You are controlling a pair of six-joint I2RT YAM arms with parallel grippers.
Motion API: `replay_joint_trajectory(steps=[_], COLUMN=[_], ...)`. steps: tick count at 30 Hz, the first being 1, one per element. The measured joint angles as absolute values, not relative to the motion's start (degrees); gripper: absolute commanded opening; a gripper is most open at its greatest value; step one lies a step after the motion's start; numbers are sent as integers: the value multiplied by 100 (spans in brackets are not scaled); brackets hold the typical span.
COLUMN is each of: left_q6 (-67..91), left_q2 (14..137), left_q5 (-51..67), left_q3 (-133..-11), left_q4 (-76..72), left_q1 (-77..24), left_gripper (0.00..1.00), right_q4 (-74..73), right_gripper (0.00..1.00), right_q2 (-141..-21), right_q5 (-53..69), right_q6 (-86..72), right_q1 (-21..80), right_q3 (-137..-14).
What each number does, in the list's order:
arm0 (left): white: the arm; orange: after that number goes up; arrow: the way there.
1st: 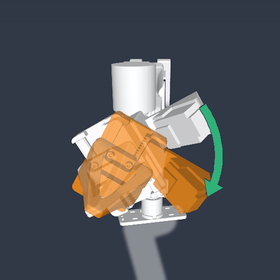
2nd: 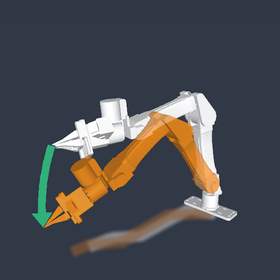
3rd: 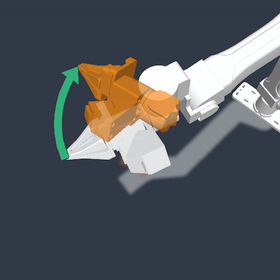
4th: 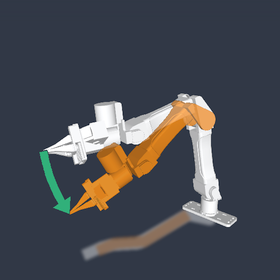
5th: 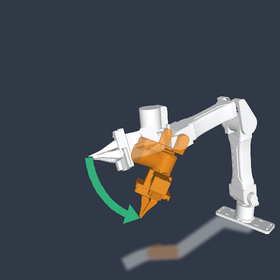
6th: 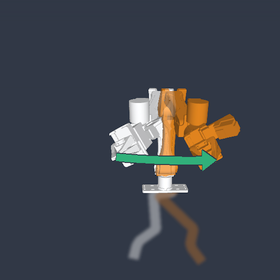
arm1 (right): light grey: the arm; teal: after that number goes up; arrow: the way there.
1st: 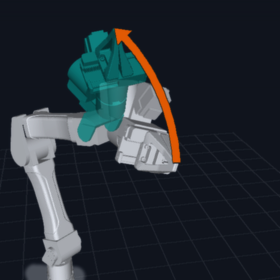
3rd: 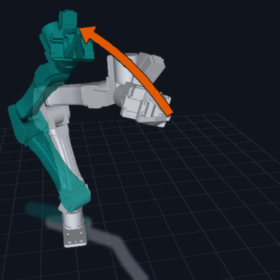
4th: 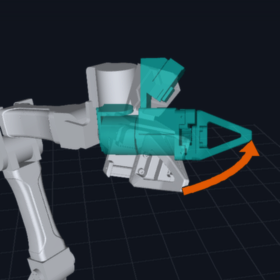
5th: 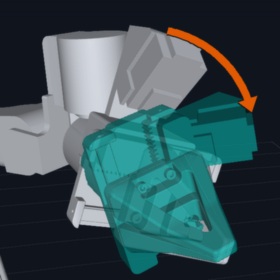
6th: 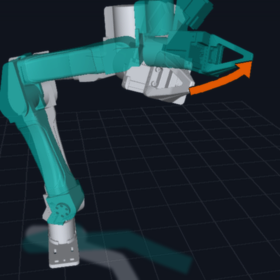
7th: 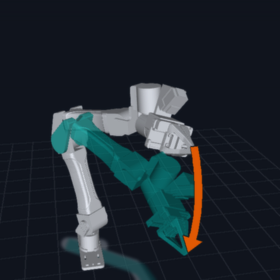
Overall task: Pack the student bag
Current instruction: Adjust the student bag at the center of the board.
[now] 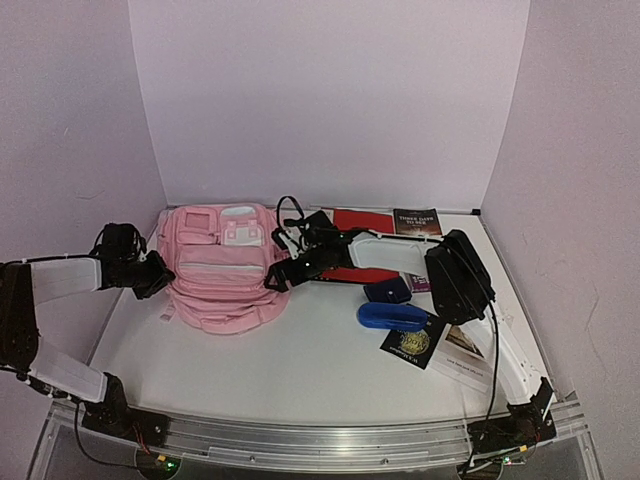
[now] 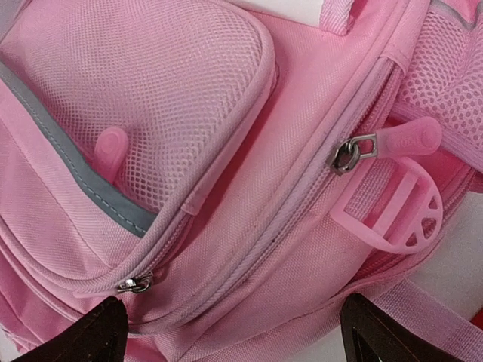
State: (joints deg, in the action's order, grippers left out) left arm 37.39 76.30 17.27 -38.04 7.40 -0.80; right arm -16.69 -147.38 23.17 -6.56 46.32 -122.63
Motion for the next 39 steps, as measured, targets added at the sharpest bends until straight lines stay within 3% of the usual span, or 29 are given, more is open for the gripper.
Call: replay_joint_trajectory(steps=[12,15,23,32,35,39], left_q6=[4482,4613,4838,4972,5000,5049], left_q2=[6875,6875,6869,6718,6711,6711], left_q5=[1580,1587,1716,1860,1884,1850], left_q3=[-3802,-3802,-3800,-3767,-3758,-3688], left_q4=[1508,1529,1527,1515,1505,1457], left_q1=[-400,-424,-447,-460,-468,-469], left_gripper=[0,0,0,0,0,0], right_q4=[-1712,-1676,-1719,-1609,-1532,-1412], right_gripper=[98,93,72,69,61,36], right_q2=[-13420,-13295,-13773,-14581,-14753,-14888], right_q5=[1445,1240,1019,748,531,325], right_q6=[750,1018,1378,1443,1477,1525], right_q1=[5334,5732,6560,6614,6632,6672], right_q3=[-11788,-11873,-12655,-13355,-13447,-13500])
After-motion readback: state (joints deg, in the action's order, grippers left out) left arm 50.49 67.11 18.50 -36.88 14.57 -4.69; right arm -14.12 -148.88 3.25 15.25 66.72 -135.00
